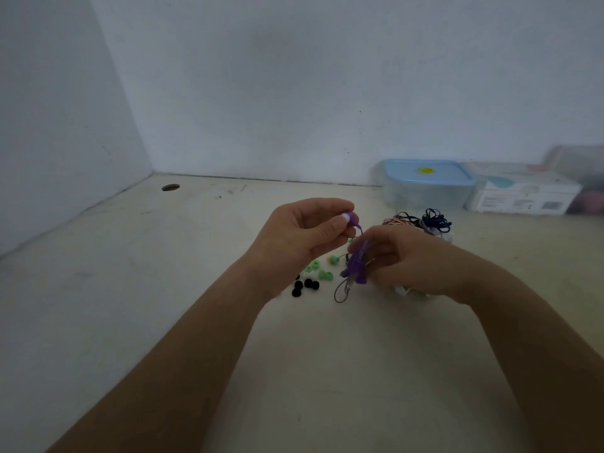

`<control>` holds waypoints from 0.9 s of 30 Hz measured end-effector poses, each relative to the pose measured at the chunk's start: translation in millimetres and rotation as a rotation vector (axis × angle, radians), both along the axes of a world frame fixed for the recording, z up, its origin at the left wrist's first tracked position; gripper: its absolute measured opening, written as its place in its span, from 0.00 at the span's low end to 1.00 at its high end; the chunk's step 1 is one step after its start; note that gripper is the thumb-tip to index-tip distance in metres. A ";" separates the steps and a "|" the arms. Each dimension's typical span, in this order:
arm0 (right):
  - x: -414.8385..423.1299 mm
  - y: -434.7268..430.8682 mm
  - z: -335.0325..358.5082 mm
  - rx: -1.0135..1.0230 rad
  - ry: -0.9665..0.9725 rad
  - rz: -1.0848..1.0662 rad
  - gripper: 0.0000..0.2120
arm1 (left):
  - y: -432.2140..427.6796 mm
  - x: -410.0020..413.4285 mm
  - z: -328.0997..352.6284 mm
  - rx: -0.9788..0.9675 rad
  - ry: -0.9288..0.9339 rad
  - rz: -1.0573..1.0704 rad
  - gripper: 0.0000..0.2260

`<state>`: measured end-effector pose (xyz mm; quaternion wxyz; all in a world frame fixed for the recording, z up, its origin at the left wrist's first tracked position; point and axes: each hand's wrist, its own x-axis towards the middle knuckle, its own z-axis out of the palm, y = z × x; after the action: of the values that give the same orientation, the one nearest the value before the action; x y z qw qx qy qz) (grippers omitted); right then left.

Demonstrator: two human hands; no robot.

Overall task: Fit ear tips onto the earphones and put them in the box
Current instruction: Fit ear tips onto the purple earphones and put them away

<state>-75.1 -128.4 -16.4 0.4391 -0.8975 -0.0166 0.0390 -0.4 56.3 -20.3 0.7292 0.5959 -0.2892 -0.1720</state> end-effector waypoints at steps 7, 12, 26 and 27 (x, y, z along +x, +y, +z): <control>-1.1 -0.4 -0.7 -0.002 -0.091 -0.060 0.03 | -0.1 -0.6 2.3 -0.102 0.082 -0.032 0.09; -0.7 -8.6 6.8 0.336 -0.189 -0.252 0.08 | 2.9 0.1 6.2 -0.049 0.060 0.042 0.09; -1.7 -11.4 11.7 0.418 -0.452 -0.309 0.06 | -7.1 -5.9 -7.8 0.255 -0.112 0.094 0.11; -2.1 -10.8 11.2 0.381 -0.442 -0.288 0.06 | -8.0 -6.0 -8.3 0.226 -0.073 0.091 0.12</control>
<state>-77.2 -139.2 -5.3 0.5860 -0.7790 0.0087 -0.2229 -6.4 48.3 -28.6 0.6534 0.6926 -0.2670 -0.1486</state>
